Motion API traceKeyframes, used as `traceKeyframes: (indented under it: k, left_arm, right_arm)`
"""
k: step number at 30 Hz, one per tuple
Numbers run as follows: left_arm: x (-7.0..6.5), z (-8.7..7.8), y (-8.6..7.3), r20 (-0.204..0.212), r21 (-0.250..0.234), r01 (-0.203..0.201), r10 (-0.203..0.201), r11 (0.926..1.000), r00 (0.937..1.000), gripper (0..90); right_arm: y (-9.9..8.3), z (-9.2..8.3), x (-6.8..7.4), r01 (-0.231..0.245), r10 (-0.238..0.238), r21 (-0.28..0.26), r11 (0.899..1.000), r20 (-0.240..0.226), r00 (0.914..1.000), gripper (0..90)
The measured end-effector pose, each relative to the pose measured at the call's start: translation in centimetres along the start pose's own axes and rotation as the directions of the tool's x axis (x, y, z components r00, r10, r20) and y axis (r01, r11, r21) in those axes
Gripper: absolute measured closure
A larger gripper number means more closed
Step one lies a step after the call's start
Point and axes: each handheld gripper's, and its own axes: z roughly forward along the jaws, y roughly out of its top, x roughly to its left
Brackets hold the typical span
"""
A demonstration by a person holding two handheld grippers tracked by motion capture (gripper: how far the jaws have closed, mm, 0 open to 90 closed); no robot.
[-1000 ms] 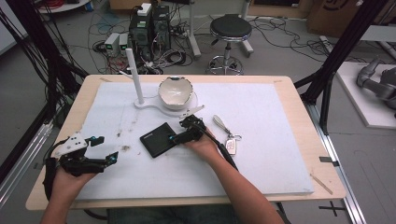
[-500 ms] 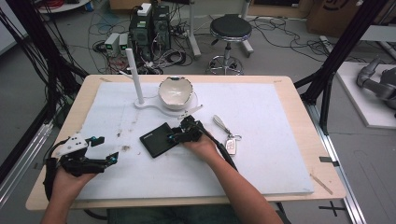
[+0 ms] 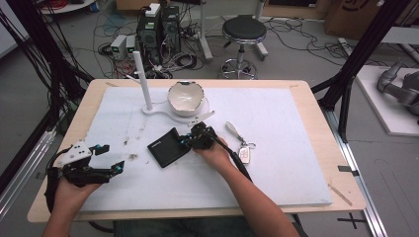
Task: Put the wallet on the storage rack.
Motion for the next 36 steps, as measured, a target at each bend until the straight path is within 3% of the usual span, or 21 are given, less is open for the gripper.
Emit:
traceKeyframes:
  k: [12,15,22,36]
  left_arm:
    - [0.1,-0.1,0.0,-0.004,-0.002,0.001,-0.001,1.0000,1.0000,16.4]
    - [0.0,-0.1,0.0,-0.003,-0.003,0.002,-0.002,1.0000,1.0000,16.4]
    - [0.0,0.0,0.1,-0.001,-0.007,0.002,-0.002,1.0000,1.0000,16.4]
    - [0.0,0.4,0.3,0.012,-0.012,0.004,-0.003,0.9999,0.9999,16.5]
  right_arm:
    - [0.6,-1.6,0.3,0.005,-0.004,-0.055,0.998,0.010,0.9999,85.5]
    - [0.9,-2.6,0.4,0.012,-0.010,-0.101,0.995,0.019,0.9998,85.7]
    - [1.6,-4.4,0.5,0.031,-0.025,-0.144,0.989,0.041,0.9989,85.9]
    - [3.6,-7.6,-0.3,0.060,-0.041,-0.198,0.978,0.101,0.9940,86.1]
